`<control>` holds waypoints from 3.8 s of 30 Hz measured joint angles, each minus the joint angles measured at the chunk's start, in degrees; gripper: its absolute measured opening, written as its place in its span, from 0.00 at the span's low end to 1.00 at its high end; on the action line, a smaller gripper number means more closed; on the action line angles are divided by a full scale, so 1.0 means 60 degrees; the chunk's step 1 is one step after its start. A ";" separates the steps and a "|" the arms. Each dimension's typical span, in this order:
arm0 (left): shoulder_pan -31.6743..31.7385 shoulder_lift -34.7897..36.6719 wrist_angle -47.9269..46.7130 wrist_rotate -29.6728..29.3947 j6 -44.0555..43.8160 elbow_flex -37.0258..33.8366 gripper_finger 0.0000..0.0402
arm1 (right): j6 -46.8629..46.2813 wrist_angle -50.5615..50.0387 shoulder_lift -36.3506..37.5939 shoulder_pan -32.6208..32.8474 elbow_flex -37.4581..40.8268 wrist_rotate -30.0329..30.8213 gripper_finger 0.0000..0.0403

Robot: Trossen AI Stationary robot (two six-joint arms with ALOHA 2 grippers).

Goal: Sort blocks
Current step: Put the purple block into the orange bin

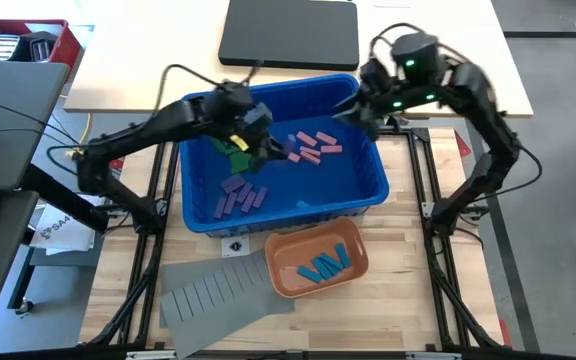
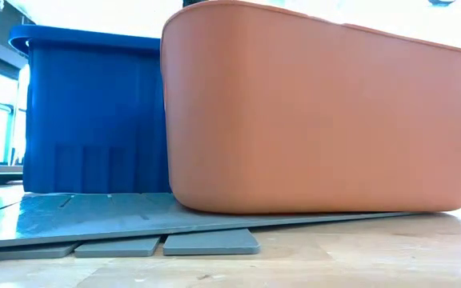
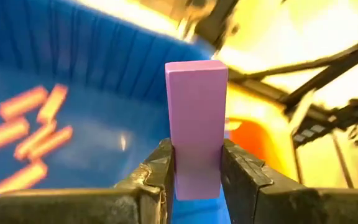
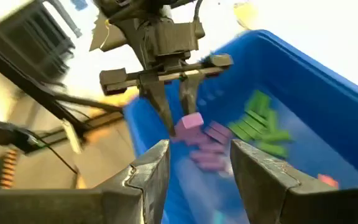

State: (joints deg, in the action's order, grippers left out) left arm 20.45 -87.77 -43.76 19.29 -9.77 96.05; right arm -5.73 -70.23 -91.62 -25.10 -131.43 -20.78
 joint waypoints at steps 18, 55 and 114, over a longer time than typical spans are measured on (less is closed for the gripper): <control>-0.0357 0.1827 0.1164 0.0320 -0.0172 -0.0009 0.21 | -0.1966 0.5468 -0.1665 0.2460 0.1326 0.1564 0.60; 0.0711 0.1891 -0.2336 -0.0400 0.0137 -0.0011 0.41 | -0.5116 0.2092 -0.0638 0.4614 0.1820 0.1775 0.26; 0.0714 0.1821 -0.3304 -0.1271 0.0167 -0.0392 0.41 | -0.8037 0.6526 0.0192 0.6100 1.0435 0.0723 0.48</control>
State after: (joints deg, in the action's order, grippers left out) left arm 24.73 -76.85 -63.58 11.66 -8.77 93.70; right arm -53.95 -31.07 -90.47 11.50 -68.82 -16.45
